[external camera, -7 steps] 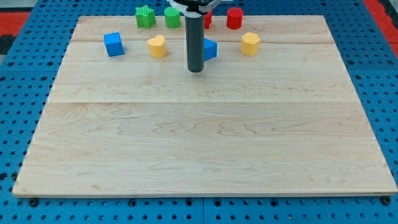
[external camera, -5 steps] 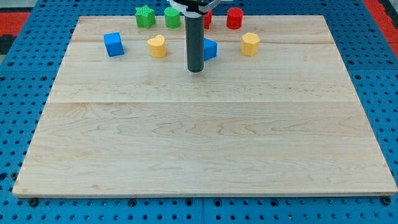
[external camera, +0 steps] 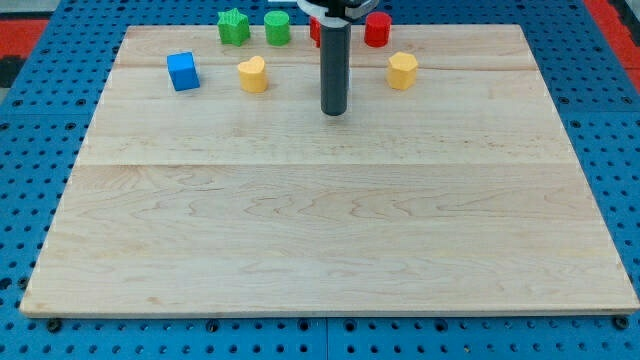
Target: Push the blue triangle towards down
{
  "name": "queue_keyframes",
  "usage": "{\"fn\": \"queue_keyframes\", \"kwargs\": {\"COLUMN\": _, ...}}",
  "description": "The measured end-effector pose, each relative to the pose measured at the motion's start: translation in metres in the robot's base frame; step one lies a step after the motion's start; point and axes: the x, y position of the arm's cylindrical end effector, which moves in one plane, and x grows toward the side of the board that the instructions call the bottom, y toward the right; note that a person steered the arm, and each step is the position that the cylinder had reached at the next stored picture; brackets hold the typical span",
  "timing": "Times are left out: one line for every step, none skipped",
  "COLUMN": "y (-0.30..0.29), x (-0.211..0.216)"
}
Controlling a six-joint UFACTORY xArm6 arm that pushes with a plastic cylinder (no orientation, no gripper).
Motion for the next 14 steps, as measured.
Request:
{"fn": "queue_keyframes", "kwargs": {"y": -0.009, "x": 0.000}}
{"fn": "queue_keyframes", "kwargs": {"y": -0.012, "x": 0.000}}
{"fn": "queue_keyframes", "kwargs": {"y": -0.013, "x": 0.000}}
{"fn": "queue_keyframes", "kwargs": {"y": -0.015, "x": 0.000}}
{"fn": "queue_keyframes", "kwargs": {"y": 0.029, "x": 0.002}}
{"fn": "queue_keyframes", "kwargs": {"y": 0.072, "x": 0.002}}
{"fn": "queue_keyframes", "kwargs": {"y": 0.086, "x": 0.002}}
{"fn": "queue_keyframes", "kwargs": {"y": 0.141, "x": 0.001}}
{"fn": "queue_keyframes", "kwargs": {"y": 0.199, "x": -0.049}}
{"fn": "queue_keyframes", "kwargs": {"y": 0.194, "x": -0.106}}
{"fn": "queue_keyframes", "kwargs": {"y": 0.114, "x": -0.108}}
{"fn": "queue_keyframes", "kwargs": {"y": 0.029, "x": -0.108}}
{"fn": "queue_keyframes", "kwargs": {"y": -0.010, "x": -0.077}}
{"fn": "queue_keyframes", "kwargs": {"y": 0.004, "x": -0.027}}
